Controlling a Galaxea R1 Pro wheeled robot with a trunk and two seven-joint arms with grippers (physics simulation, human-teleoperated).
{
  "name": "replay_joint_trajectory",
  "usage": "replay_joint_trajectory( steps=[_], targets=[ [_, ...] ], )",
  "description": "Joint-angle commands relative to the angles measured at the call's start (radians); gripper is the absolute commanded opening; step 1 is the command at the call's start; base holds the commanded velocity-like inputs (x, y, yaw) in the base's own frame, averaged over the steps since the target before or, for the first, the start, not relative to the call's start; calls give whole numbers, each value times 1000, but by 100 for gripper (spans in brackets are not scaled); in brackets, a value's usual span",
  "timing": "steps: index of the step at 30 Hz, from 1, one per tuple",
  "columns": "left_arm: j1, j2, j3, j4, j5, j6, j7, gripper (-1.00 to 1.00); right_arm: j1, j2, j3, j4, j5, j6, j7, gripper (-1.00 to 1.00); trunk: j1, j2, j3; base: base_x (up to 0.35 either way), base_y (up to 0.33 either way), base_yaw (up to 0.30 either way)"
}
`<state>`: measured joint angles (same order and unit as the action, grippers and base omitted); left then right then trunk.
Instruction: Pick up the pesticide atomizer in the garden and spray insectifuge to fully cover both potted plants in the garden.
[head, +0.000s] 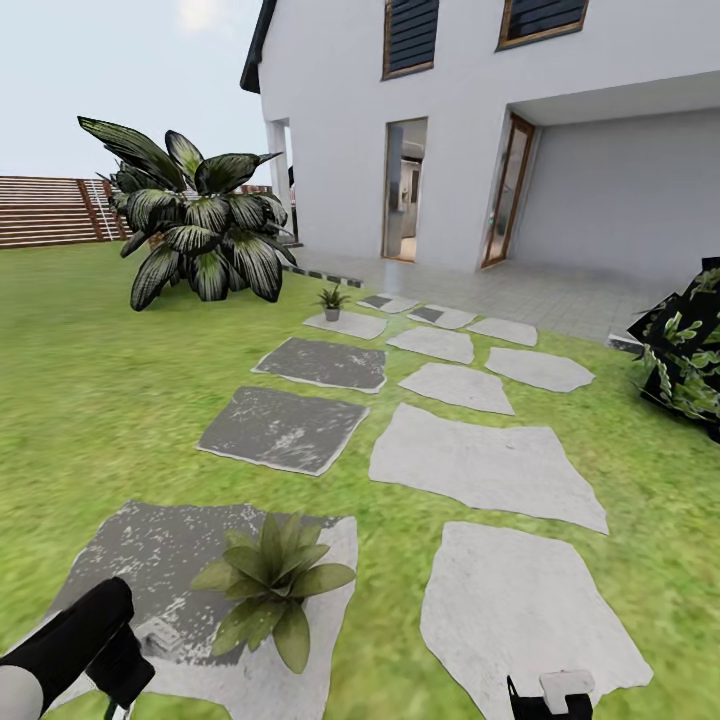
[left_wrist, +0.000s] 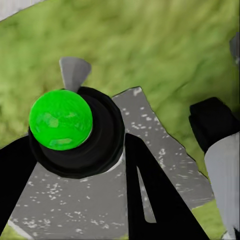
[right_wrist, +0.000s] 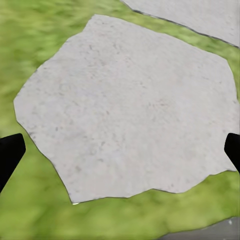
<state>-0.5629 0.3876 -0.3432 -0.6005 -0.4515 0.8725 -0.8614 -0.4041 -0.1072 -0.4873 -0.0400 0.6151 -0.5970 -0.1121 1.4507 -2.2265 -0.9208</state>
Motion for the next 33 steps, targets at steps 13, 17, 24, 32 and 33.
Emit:
replay_joint_trajectory(
  steps=[13,17,24,32,33],
  targets=[
    [6,-79,-5,48,-16,-4,-12,-100,-1,0,-3,2,11,-3,-8,100,0,0,-1,0,0,0],
    [6,-76,-6,135,-19,-74,-14,-100,-1,0,-3,2,11,-3,-8,100,0,0,-1,0,0,0],
    [4,-80,-4,160,-19,-106,-11,-100,-1,0,-3,3,11,-3,-8,100,0,0,-1,0,0,0],
    [-47,-83,48,97,-12,-93,-18,-100,-1,1,-3,3,11,-3,-8,100,0,0,-1,0,0,0],
    [-57,-82,54,93,-13,-92,-25,-100,-1,1,-3,3,11,-3,-8,100,0,0,-1,0,0,0]
  ],
)
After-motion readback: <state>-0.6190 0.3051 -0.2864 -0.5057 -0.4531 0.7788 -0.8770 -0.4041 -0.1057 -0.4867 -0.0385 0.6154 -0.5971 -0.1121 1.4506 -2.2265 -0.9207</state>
